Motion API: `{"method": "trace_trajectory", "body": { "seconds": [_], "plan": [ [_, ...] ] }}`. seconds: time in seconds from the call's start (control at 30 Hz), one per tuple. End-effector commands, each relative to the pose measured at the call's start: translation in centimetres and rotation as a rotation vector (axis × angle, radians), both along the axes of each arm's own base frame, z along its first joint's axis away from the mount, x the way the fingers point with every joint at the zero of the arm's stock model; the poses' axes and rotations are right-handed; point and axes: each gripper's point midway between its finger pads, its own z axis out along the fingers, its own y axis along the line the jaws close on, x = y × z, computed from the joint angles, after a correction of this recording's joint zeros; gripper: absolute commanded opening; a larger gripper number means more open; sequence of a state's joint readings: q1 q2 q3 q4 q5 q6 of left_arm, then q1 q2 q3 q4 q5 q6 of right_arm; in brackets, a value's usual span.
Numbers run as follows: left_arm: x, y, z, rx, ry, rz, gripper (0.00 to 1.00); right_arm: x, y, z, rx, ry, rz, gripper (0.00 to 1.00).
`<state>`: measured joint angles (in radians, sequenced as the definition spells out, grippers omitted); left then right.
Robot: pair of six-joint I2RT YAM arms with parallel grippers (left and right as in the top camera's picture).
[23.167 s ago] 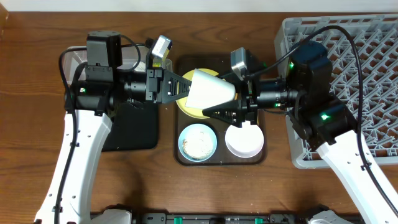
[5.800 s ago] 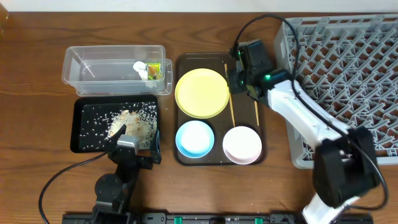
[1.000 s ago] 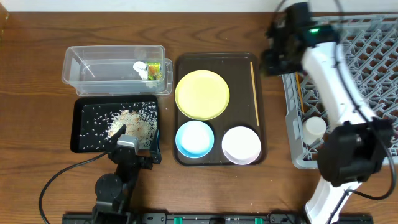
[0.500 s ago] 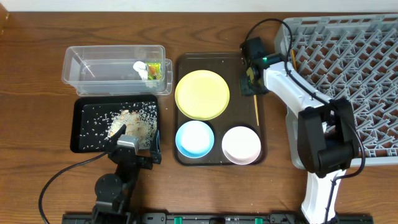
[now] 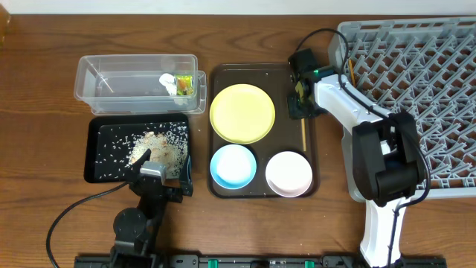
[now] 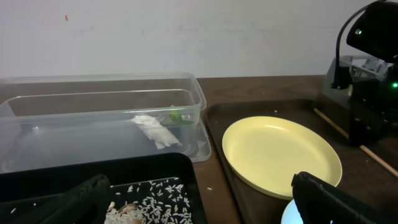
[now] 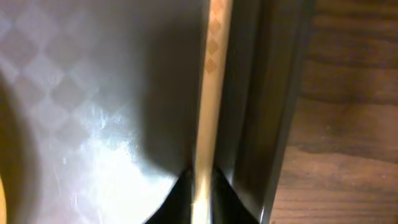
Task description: Sort waste into correct bins and load items into the dishwasher rack
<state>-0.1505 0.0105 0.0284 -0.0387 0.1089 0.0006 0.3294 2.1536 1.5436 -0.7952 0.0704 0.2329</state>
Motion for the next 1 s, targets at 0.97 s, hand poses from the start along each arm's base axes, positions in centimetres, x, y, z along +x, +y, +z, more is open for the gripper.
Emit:
{"method": "trace_trajectory", "body": {
  "seconds": [0.97],
  "plan": [
    [0.0, -0.1, -1.5, 0.013, 0.035, -0.008, 0.95, 6.7, -12.5, 13.2, 0.102, -0.283, 0.042, 0.01]
  ]
}}
